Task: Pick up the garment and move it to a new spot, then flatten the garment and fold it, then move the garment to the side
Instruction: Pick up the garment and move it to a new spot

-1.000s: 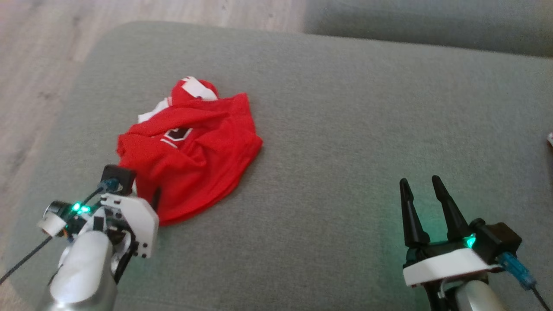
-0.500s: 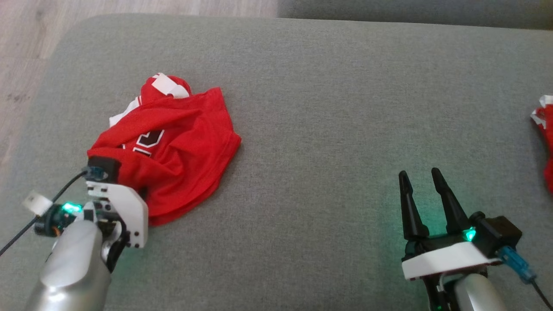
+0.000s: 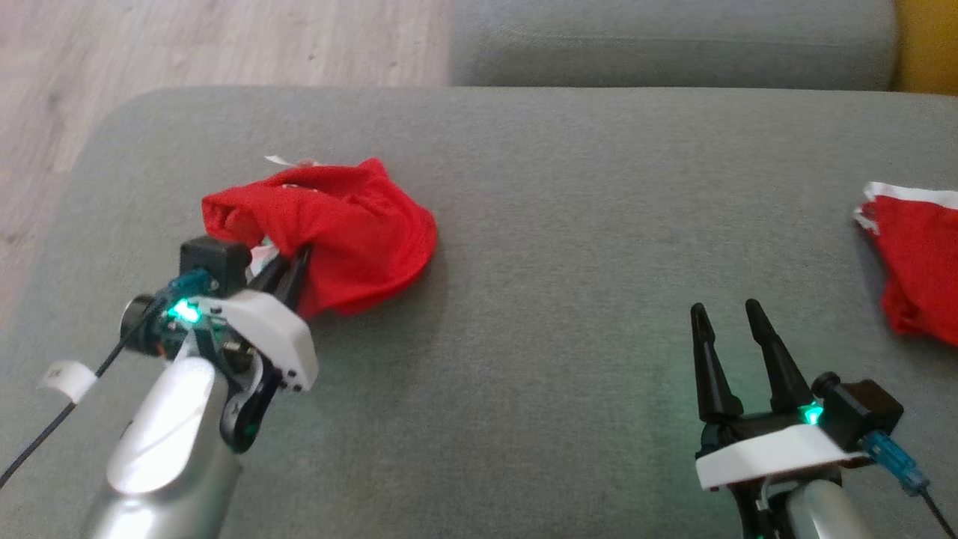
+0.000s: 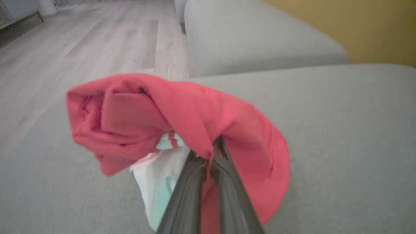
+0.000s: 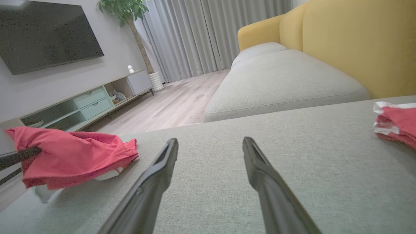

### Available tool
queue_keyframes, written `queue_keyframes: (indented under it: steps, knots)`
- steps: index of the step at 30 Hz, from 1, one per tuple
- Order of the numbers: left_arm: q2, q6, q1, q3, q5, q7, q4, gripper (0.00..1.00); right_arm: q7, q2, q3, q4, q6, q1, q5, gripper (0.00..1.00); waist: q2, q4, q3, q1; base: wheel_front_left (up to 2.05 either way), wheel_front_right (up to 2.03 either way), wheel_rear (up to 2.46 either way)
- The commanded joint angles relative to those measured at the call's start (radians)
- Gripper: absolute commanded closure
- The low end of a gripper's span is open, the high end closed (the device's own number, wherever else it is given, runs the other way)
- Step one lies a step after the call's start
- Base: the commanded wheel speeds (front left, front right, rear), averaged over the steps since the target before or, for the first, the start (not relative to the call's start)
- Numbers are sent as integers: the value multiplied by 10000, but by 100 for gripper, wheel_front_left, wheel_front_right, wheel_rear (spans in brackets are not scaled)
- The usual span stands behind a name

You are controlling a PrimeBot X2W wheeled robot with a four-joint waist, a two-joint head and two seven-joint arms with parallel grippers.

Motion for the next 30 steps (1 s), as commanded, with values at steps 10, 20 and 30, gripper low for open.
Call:
queue_keyframes:
  steps: [10,20,30]
  knots:
    - [-612,432,-993,95,-86,-691,-2523,100,-109,-53,493,-394,-7,-277,403,0,0,-1456,-67,1,0,0,0]
    - [-1453,1263,-2203,-755,1114,-1621,-1726,100,-109,-53,781,-577,-7,-736,732,0,0,-2901,570,1,0,0,0]
    - [-1889,1275,-2031,-1997,1099,-2729,365,0,-109,-53,502,-655,-7,-735,805,0,0,-3054,648,1,0,0,0]
